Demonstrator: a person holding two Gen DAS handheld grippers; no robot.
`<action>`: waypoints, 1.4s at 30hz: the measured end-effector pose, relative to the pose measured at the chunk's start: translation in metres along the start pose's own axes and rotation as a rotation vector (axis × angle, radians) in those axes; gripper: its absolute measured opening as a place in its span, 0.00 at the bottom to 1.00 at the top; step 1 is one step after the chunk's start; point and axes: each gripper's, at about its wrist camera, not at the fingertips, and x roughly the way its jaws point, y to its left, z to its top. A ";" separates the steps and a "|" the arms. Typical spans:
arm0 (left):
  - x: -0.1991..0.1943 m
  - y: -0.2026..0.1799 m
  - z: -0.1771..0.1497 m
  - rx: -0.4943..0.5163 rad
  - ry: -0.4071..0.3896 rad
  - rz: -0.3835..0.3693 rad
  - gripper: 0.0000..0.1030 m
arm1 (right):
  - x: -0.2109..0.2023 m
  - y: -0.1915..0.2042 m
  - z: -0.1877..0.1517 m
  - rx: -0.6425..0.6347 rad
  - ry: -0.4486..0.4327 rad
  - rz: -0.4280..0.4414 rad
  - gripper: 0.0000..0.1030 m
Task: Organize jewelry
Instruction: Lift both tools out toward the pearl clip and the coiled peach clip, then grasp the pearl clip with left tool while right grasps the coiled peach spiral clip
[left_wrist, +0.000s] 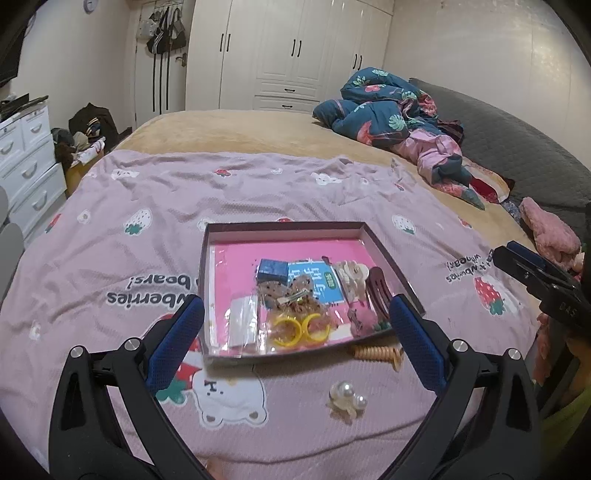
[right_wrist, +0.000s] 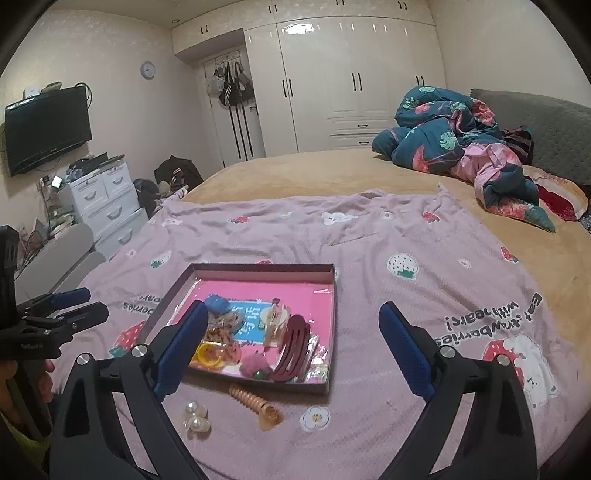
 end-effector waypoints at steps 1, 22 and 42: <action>-0.001 0.001 -0.003 0.001 0.004 0.001 0.91 | 0.000 0.002 -0.002 -0.008 0.009 0.003 0.90; 0.037 -0.013 -0.070 0.042 0.200 -0.054 0.91 | 0.031 0.016 -0.073 -0.128 0.251 0.051 0.91; 0.113 -0.043 -0.104 0.149 0.353 -0.193 0.47 | 0.107 0.005 -0.109 -0.177 0.470 0.132 0.89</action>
